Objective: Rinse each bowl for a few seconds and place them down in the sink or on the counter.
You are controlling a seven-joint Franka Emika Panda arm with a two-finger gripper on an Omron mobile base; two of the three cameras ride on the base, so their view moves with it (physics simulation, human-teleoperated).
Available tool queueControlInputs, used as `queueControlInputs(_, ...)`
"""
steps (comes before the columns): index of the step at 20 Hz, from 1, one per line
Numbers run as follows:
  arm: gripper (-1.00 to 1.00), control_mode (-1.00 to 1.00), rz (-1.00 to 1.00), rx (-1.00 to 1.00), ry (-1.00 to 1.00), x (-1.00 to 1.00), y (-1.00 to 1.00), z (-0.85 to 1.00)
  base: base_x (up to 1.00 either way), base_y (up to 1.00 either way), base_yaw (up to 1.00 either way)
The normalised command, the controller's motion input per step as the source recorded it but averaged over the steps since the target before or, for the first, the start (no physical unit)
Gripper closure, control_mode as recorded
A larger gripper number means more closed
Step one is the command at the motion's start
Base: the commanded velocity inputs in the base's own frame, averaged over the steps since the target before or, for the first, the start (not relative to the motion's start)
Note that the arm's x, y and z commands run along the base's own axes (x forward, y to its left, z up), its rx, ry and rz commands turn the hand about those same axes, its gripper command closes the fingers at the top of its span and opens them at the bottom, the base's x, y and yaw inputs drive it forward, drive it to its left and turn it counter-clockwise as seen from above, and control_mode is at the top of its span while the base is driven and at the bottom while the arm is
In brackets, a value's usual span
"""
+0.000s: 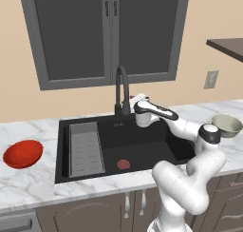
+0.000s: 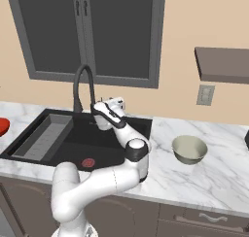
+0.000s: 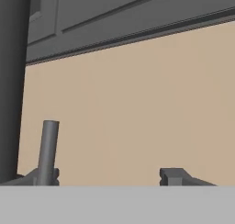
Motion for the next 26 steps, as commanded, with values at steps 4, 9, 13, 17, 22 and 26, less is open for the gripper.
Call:
queueControlInputs(4, -1.00, -1.00, 0.00, 0.00, 0.02, 0.26, 0.00, -0.25, 0.00, 0.00, 0.00)
queueControlInputs(9, -1.00, -1.00, 0.00, 0.00, 0.16, 0.37, -0.05, -0.31, 0.00, 0.00, 0.00)
queueControlInputs(13, -1.00, -1.00, 0.01, 0.01, 0.22, 0.42, -0.24, -0.25, 0.00, 0.00, 0.00)
queueControlInputs(17, -1.00, -1.00, 0.01, 0.02, 0.18, 0.41, -0.28, -0.25, 0.00, 0.00, 0.00)
queueControlInputs(22, -1.00, -1.00, 0.00, 0.01, 0.15, 0.38, -0.23, -0.30, 0.00, 0.00, 0.00)
queueControlInputs(26, 1.00, -1.00, 0.00, 0.01, 0.12, 0.18, -0.34, -0.35, 0.00, 0.00, 0.00)
